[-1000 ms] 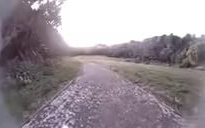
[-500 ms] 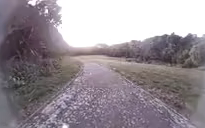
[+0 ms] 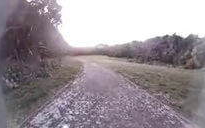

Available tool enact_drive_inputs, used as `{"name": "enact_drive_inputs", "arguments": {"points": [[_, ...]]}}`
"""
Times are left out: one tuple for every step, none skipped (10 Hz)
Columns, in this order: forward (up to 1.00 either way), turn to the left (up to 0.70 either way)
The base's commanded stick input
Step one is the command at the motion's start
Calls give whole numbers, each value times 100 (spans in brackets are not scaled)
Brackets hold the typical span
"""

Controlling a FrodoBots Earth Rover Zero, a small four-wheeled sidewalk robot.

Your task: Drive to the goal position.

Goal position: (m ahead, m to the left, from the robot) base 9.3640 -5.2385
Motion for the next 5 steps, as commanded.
{"name": "enact_drive_inputs", "arguments": {"points": [[50, 0], [50, 0], [50, 0], [50, 0], [50, 0]]}}
